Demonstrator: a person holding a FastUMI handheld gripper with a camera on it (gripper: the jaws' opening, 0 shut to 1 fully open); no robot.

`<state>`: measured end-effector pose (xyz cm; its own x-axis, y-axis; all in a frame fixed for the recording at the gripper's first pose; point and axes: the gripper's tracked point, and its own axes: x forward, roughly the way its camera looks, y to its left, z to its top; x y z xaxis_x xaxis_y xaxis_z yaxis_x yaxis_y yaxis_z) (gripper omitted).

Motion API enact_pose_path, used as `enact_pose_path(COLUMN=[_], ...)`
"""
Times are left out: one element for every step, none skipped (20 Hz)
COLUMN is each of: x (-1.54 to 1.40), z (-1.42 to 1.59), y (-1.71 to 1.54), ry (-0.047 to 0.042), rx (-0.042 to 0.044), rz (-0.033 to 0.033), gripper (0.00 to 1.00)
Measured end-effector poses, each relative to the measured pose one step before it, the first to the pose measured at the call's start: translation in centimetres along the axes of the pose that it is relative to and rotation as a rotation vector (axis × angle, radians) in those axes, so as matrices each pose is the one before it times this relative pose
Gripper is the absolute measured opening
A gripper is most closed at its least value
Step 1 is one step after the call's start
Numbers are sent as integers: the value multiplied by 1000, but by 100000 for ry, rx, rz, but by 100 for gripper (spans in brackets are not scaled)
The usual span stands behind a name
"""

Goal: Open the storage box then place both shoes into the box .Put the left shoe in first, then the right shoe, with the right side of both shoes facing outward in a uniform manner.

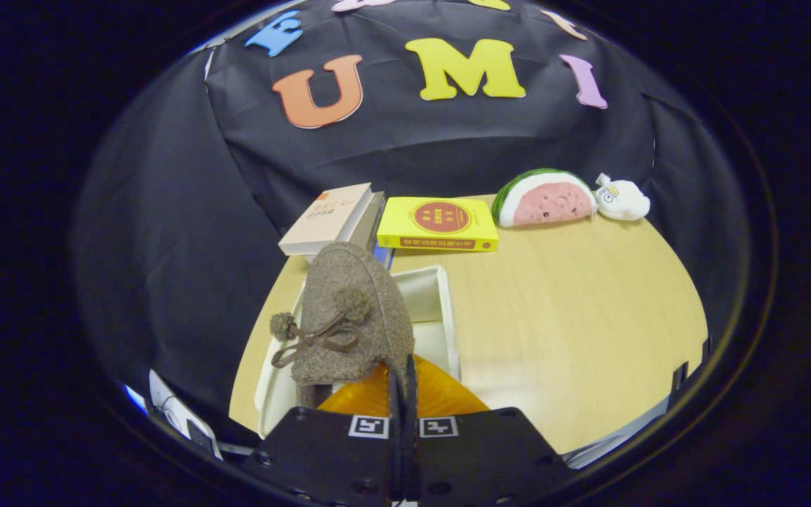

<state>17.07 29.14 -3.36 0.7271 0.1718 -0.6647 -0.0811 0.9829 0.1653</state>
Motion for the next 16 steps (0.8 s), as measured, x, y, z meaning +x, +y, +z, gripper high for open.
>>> enact_pose_path(x=[-19, -118, -75, 32, 219, 335, 339, 298, 369, 298, 111, 129, 99, 354, 207, 272], z=[-75, 278, 81, -9, 93, -12, -289, -303, -343, -272, -279, -179, -311, -231, -135, 2], y=[-133, -196, -261, 27, 136, 382, 291, 163, 147, -54, -210, -323, -352, -150, 197, 289], ry=[-1839, -2719, -2130, -1392, -1416, -874, 262, 116, 600, 32, -103, -598, 64, -102, 154, -350], rx=[-791, -310, -107, -591, -494, -791, -370, 299, 645, -235, -465, -378, -16, 438, 556, 87], rz=[-1626, -1727, -1846, -972, -139, 610, 474, 417, -4, -685, -1296, -1789, -1590, -716, 1259, 1936], gripper=[1, 1, 1, 1, 1, 1, 1, 1, 1, 1, 1, 1, 3, 2, 2, 6])
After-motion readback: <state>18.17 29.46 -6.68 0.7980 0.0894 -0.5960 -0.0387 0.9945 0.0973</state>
